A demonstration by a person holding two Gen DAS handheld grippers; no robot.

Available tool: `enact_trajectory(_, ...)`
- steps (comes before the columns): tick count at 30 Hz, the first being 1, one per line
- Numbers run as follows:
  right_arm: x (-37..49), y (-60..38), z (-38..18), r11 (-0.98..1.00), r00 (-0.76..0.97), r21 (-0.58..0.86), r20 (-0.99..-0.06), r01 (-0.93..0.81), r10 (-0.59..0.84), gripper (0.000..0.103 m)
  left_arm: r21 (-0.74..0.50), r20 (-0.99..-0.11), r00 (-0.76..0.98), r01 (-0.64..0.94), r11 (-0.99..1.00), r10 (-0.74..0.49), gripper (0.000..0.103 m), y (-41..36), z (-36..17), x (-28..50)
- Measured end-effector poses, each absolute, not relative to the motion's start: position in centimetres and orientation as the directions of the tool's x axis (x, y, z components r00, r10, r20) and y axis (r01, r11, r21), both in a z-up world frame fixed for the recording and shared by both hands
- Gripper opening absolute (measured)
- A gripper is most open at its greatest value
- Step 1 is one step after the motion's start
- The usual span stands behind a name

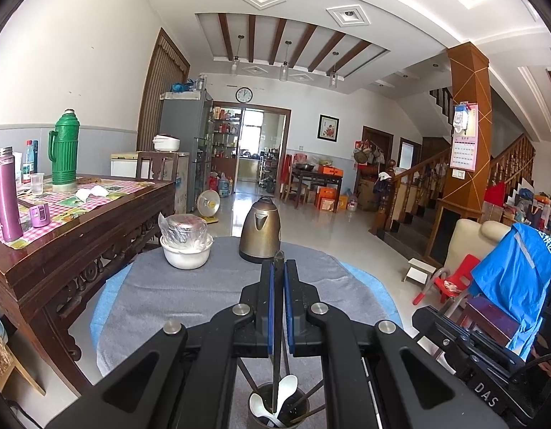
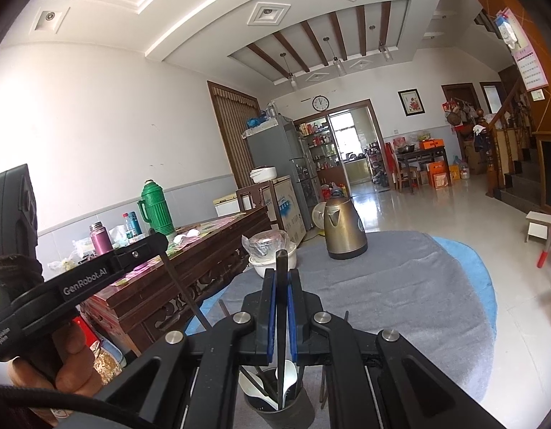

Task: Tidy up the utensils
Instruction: 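Lower the chopsticks into the grey cup and open both tools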

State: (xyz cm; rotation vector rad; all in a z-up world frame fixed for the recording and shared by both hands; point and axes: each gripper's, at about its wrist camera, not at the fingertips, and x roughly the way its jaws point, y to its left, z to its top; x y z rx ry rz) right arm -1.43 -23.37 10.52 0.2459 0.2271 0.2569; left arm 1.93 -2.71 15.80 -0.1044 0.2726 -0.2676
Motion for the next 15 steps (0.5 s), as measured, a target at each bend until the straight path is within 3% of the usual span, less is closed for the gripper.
enact_trajectory(15, -1.2, -23.1, 10.0, 0.939, 0.934, 0.258, -0.216, -0.226, 0.284, 0.006, -0.136, -0.277, 0.925, 0.231, 0.963, -0.261, 0.006, -3.3, 14.6, 2.5)
